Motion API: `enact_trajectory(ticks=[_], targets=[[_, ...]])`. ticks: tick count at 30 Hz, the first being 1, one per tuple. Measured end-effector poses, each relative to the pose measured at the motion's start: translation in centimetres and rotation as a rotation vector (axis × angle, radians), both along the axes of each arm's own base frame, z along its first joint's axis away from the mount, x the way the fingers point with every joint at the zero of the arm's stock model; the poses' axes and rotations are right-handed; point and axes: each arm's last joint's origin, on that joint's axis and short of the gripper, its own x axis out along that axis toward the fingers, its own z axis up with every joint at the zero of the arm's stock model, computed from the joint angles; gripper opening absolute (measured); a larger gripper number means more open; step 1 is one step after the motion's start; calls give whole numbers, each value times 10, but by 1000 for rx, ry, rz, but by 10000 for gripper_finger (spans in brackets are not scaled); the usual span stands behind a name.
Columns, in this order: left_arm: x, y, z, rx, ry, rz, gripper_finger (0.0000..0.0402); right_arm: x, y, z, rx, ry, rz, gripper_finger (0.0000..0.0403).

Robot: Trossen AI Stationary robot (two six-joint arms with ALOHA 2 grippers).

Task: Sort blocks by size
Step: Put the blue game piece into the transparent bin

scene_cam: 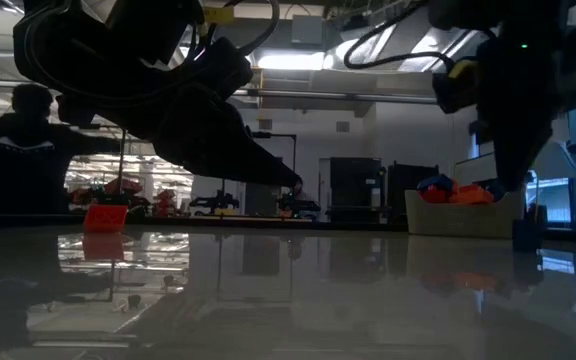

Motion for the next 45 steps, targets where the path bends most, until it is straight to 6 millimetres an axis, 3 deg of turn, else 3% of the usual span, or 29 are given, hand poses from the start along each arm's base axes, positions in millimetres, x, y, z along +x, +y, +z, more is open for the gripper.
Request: enact_trajectory(ticks=[6,11,16,45], targets=[[0,0,-1,1,6,0,225,-6,-2,-2,-62,67,1,265],[0,0,-1,2,7,0,225,-5,-3,-3,-80,61,21,300],[0,0,-1,2,7,0,225,-4,-3,-4,-79,47,25,299],[0,0,-1,2,7,0,225,-26,-7,-64,-56,16,-4,264]])
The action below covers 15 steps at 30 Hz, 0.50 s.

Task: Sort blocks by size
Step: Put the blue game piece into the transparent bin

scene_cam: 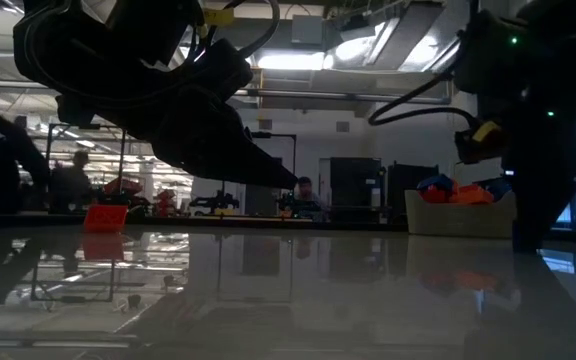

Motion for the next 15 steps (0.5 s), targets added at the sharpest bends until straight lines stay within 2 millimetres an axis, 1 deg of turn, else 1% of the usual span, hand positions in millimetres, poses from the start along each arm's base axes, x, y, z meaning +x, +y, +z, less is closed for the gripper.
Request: enact_trajectory(ticks=[3,8,15], targets=[[0,0,0,0,0,0,225,-1,0,-1,-3,-1,-1,224],[0,0,0,0,0,0,225,-1,-1,-2,-19,-5,-4,137],[0,0,0,6,-1,-4,225,1,-1,-1,-24,-18,-4,135]])
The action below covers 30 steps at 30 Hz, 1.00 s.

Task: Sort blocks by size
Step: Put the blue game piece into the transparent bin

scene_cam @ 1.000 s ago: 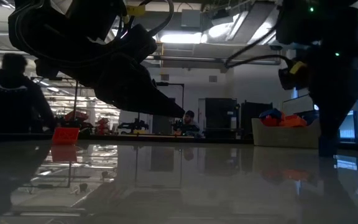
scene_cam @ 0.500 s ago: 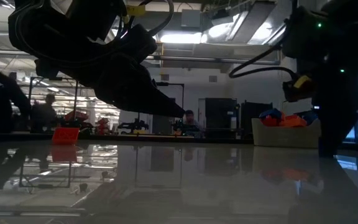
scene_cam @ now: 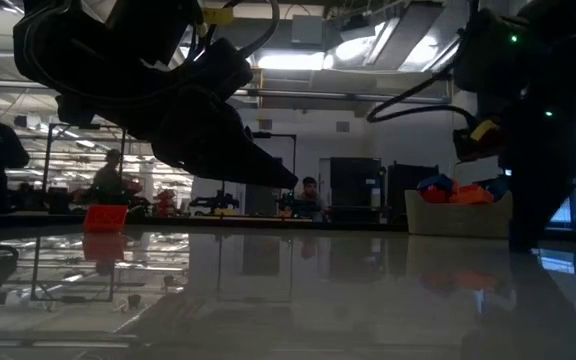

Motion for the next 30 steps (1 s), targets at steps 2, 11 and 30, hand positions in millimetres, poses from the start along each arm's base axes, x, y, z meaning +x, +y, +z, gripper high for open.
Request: enact_trajectory(ticks=[2,11,30], targets=[[0,-2,0,17,-4,-13,225,4,1,3,5,-28,2,135],[-3,-16,19,123,-76,-83,225,36,9,18,78,-353,133,135],[2,-30,53,498,-155,-28,225,53,13,30,53,-927,270,135]])
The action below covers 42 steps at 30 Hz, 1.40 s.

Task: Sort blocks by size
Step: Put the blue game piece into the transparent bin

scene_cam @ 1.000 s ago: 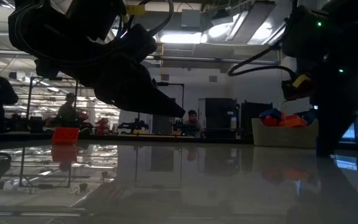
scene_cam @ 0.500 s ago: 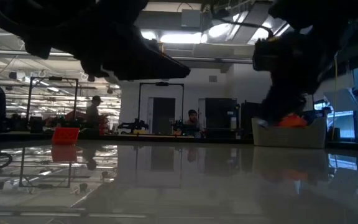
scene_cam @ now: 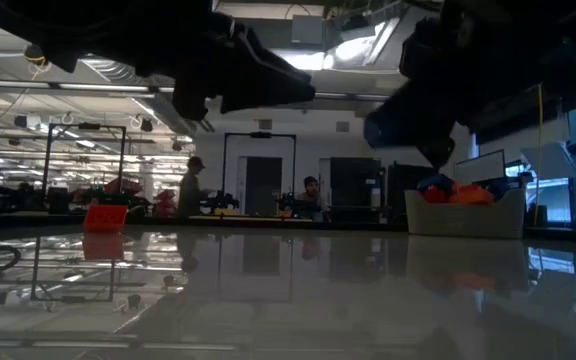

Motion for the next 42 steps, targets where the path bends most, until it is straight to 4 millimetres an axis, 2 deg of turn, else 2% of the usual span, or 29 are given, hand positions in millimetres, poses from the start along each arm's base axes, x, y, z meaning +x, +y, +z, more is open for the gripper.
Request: enact_trajectory(ticks=[10,13,18,27,34,38,42], targets=[[2,0,3,0,-17,32,225,4,1,16,23,-215,28,135],[2,0,5,12,-39,29,225,9,3,15,35,-248,36,135],[3,0,9,74,-55,19,225,26,7,15,52,-316,43,135],[7,-2,16,75,-78,18,225,57,14,19,40,-358,58,135],[7,-4,17,103,-76,8,225,65,15,19,40,-354,64,135],[6,-5,17,112,-74,2,201,65,15,20,41,-360,64,136],[7,-5,17,109,-74,3,152,65,15,19,41,-355,64,168]])
